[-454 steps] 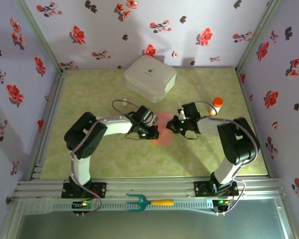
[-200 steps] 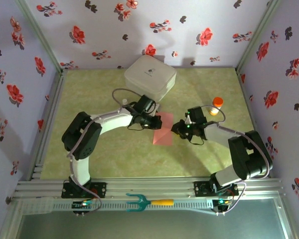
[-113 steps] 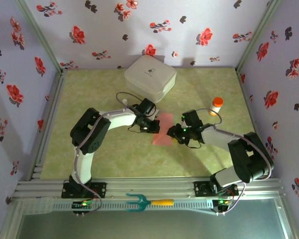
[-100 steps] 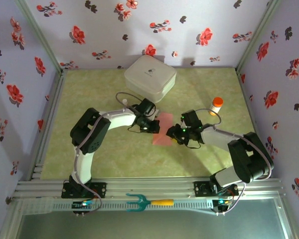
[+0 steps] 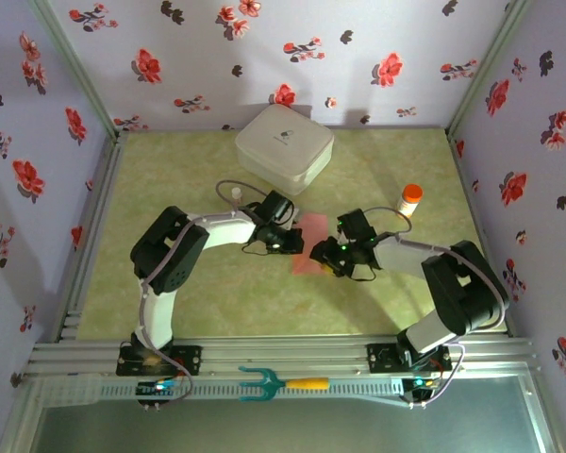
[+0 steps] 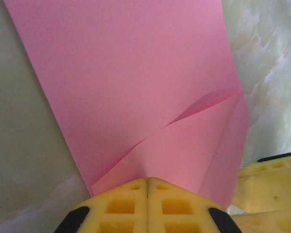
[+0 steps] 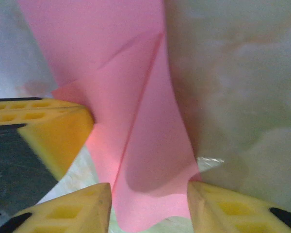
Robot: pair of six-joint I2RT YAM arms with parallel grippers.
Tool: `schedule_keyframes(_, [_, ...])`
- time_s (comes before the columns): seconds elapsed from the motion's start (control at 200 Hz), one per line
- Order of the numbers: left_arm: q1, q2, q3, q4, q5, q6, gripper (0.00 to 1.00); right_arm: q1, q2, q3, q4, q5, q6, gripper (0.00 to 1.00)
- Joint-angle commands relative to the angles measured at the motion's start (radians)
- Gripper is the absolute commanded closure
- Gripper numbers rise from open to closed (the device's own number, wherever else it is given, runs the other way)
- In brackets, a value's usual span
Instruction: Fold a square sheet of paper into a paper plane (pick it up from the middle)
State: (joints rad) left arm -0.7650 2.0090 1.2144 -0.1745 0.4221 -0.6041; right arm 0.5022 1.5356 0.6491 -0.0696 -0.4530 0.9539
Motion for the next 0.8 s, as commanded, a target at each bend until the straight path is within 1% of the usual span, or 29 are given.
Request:
schedule_keyframes(0.0, [-0.011,0.024,-0.026,-0.063,-0.020,-0.012,0.97,0.004,0.020,0.014,0.063,0.001,0.003,0.49])
schedule_keyframes(0.085, [-0.011,0.022,-0.024,-0.066,-0.020,-0.011,0.97,-0.005,0.012,0.031,0.070,0.023,-0.017,0.44])
schedule_keyframes(0.235, [-0.011,0.020,-0.020,-0.069,-0.020,-0.009,0.98,-0.038,0.046,0.063,0.119,-0.006,-0.041,0.44])
schedule_keyframes(0.315, [-0.013,0.021,-0.021,-0.068,-0.021,-0.009,0.98,-0.052,0.075,0.074,0.155,-0.019,-0.040,0.48])
schedule_keyframes(0.575, [-0.013,0.006,-0.030,-0.057,-0.023,-0.013,0.98,-0.094,0.139,0.098,0.189,-0.036,-0.062,0.52])
schedule_keyframes(0.71, [-0.013,0.000,-0.033,-0.050,-0.024,-0.016,0.98,-0.117,0.147,0.091,0.214,-0.048,-0.065,0.58])
schedule_keyframes(0.795, [-0.013,-0.006,-0.038,-0.045,-0.027,-0.017,0.97,-0.130,0.151,0.093,0.197,-0.051,-0.085,0.62])
